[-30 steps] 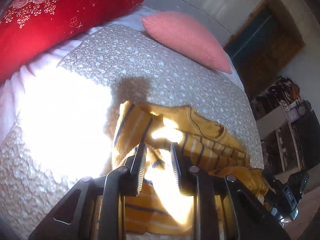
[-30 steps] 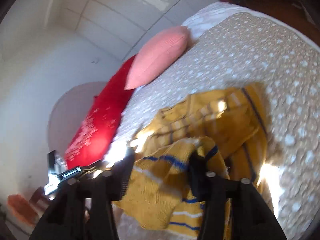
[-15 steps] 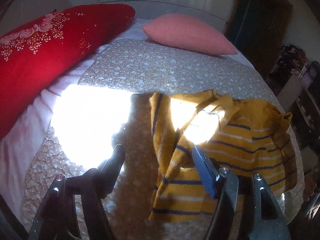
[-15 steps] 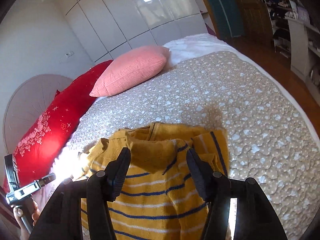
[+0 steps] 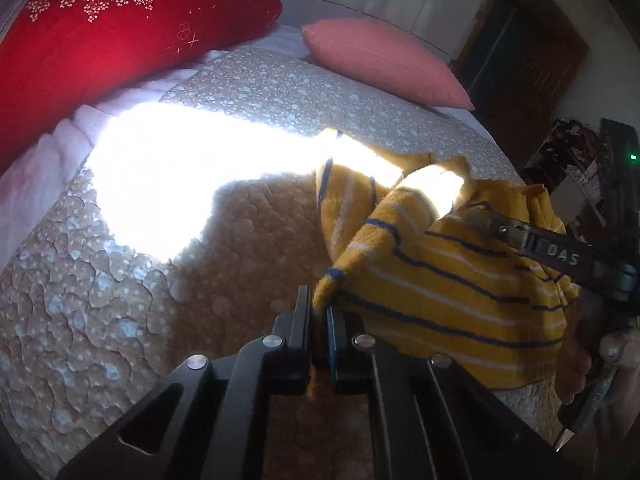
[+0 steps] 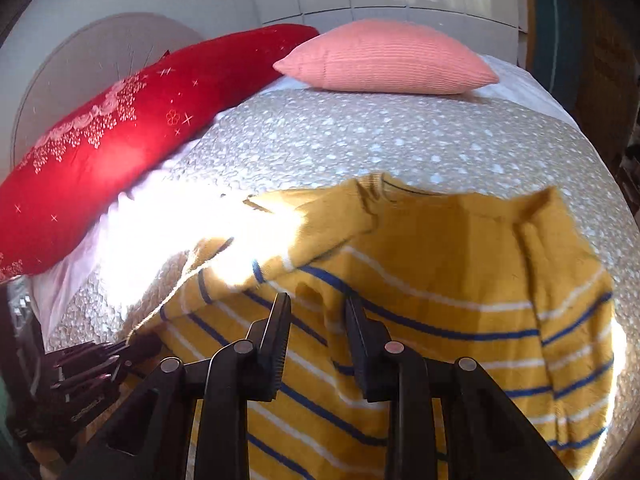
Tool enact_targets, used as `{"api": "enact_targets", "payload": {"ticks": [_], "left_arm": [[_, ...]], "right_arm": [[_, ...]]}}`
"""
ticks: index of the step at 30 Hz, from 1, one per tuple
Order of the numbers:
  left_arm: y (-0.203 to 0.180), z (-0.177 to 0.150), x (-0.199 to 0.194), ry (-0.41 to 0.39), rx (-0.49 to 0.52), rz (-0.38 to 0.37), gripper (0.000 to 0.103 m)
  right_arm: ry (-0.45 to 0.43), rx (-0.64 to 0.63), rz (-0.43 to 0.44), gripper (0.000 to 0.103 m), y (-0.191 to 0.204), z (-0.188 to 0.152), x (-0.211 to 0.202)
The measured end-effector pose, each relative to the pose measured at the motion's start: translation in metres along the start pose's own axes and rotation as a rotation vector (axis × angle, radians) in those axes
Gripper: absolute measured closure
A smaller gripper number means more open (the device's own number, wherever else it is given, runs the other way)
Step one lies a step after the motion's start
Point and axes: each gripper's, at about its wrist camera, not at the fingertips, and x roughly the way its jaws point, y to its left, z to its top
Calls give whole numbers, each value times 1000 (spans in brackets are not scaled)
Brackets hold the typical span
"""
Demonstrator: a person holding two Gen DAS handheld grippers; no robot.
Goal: Fold small clothes
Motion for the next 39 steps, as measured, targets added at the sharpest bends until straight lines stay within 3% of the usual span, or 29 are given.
{"api": "enact_targets", "payload": {"ticks": [2,5,9,11,14,19,20,22,24,28,30,33,36,38,39], "left_arm": [[4,-1,0,4,7,-11,97],[-5,-8,1,-7,66,30,97],[-19,-13,0,-40,152,110,96],[-18,-13,-1,-37,146,107,94],[-6,-11,-6,-39,92,61,91],[10,-12,-26,-114,19,27,66],[12,-11,-30,-137,17,32,64],[15,-10,-37,-166,0,20,46],[19,-9,-41,-179,-31,-13,40],[23,-8,-42,-170,-77,-44,38],[25,-8,-41,-164,-100,-57,38],[24,-7,-38,-157,-113,-91,38],[17,-11,-36,-157,-97,-88,37],[12,-14,-33,-153,-85,-85,37],[11,-15,-32,-151,-81,-78,37]], "right_arm": [[42,-44,-72,71,16,12,28],[41,-43,-131,73,26,36,46],[50,-39,-70,73,47,66,51],[136,-78,-61,73,62,73,72],[179,-142,-100,73,85,75,99],[170,-124,-50,73,96,81,111],[153,-101,-5,73,92,83,102],[114,-59,57,73,81,85,73],[68,-54,65,69,60,81,36],[-21,-54,-136,41,-13,52,-39],[-19,-60,-282,39,-54,34,-58],[61,-83,-415,40,-99,7,-64],[61,-65,-459,40,-122,-5,-60],[62,17,-386,43,-136,-4,-55],[75,74,-309,63,-144,-2,-52]]}}
